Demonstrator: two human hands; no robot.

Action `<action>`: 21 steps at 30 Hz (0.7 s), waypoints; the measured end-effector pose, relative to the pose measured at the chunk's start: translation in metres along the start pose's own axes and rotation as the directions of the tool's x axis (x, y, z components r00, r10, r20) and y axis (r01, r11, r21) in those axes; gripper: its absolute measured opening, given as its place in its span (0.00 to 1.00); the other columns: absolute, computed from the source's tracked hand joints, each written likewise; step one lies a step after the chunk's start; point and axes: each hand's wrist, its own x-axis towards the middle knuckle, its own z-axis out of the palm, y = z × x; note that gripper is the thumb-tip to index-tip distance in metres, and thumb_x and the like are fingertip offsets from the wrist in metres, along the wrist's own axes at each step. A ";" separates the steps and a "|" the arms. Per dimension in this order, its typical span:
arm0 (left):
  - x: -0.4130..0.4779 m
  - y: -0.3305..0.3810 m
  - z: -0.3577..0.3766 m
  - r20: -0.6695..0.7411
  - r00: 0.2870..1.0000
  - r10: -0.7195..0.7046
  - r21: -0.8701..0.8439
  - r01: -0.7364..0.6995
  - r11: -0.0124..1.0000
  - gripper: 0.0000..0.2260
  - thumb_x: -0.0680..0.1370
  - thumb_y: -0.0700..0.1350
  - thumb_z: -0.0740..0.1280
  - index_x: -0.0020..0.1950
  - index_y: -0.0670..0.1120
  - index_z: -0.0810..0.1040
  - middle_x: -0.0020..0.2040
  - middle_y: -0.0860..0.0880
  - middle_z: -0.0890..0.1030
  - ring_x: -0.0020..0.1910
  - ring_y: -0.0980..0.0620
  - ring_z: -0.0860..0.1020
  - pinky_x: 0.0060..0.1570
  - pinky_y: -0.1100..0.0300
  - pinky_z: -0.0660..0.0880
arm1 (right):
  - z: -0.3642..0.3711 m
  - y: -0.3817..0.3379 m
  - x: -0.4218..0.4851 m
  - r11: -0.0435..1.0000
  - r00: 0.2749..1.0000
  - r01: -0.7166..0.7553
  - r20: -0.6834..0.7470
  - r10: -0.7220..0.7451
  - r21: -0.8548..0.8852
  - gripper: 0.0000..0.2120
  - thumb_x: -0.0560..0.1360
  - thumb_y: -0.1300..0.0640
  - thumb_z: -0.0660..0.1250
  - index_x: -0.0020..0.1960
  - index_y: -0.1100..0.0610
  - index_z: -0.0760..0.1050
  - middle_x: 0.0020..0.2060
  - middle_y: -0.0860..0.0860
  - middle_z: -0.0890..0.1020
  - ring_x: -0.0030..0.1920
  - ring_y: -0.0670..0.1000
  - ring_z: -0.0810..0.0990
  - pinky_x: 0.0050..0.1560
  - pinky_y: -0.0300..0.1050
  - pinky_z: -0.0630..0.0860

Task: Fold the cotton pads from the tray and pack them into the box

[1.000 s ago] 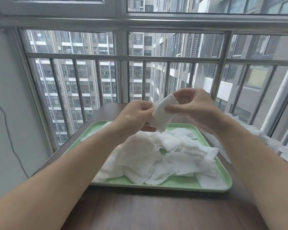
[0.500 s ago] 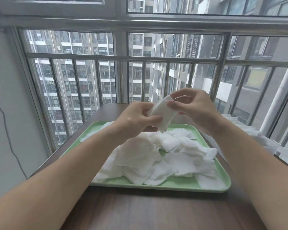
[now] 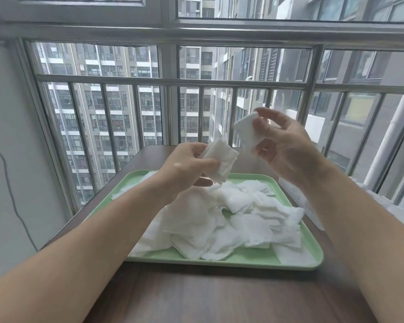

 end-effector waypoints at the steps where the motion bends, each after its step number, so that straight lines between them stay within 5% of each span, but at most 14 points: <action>1: 0.000 0.000 0.001 0.005 1.000 0.001 -0.004 -0.001 1.000 0.06 0.76 0.36 0.70 0.49 0.46 0.83 0.44 0.46 0.84 0.40 0.51 0.84 0.36 0.60 0.80 | 0.002 0.002 -0.001 0.996 0.998 -0.015 0.053 0.020 -0.091 0.16 0.72 0.59 0.71 0.59 0.56 0.77 0.48 0.55 0.85 0.51 0.57 0.81 0.45 0.46 0.79; 4: -0.001 0.002 0.002 0.019 1.000 0.009 0.007 -0.009 1.000 0.09 0.75 0.32 0.69 0.48 0.45 0.83 0.43 0.47 0.85 0.40 0.50 0.85 0.37 0.59 0.81 | 0.010 0.012 -0.002 0.944 0.994 0.020 0.106 0.015 -0.329 0.15 0.69 0.58 0.75 0.56 0.55 0.81 0.45 0.51 0.87 0.50 0.54 0.81 0.52 0.50 0.74; 7: 0.000 0.003 0.002 0.039 0.999 0.030 0.018 -0.031 0.999 0.12 0.74 0.30 0.69 0.51 0.45 0.83 0.44 0.47 0.84 0.42 0.49 0.85 0.39 0.57 0.82 | 0.015 0.014 -0.005 0.881 0.994 0.098 0.087 -0.065 -0.463 0.14 0.71 0.62 0.76 0.56 0.58 0.81 0.42 0.51 0.87 0.39 0.42 0.82 0.38 0.33 0.73; 10: -0.002 0.004 0.002 0.061 0.997 0.049 0.011 -0.049 0.999 0.13 0.75 0.30 0.69 0.53 0.45 0.83 0.42 0.49 0.85 0.43 0.49 0.85 0.42 0.56 0.83 | 0.013 0.015 -0.005 0.845 0.990 0.140 0.080 -0.115 -0.515 0.16 0.71 0.63 0.77 0.58 0.61 0.80 0.44 0.54 0.86 0.35 0.39 0.82 0.33 0.27 0.72; 17: -0.002 0.006 0.001 0.098 0.993 0.066 0.021 -0.068 0.997 0.10 0.75 0.33 0.70 0.54 0.40 0.83 0.43 0.47 0.84 0.43 0.50 0.84 0.45 0.54 0.83 | 0.008 0.019 -0.001 0.793 0.979 0.203 0.100 -0.178 -0.575 0.17 0.68 0.60 0.80 0.56 0.59 0.81 0.42 0.53 0.86 0.37 0.44 0.82 0.38 0.32 0.75; 21: -0.002 0.011 0.001 0.089 0.996 -0.010 -0.123 0.021 0.992 0.10 0.72 0.44 0.65 0.49 0.42 0.83 0.37 0.48 0.82 0.39 0.49 0.83 0.37 0.56 0.80 | 0.007 0.024 0.002 0.728 0.963 0.260 0.119 -0.241 -0.635 0.17 0.67 0.56 0.81 0.53 0.57 0.81 0.41 0.52 0.85 0.37 0.49 0.80 0.41 0.40 0.78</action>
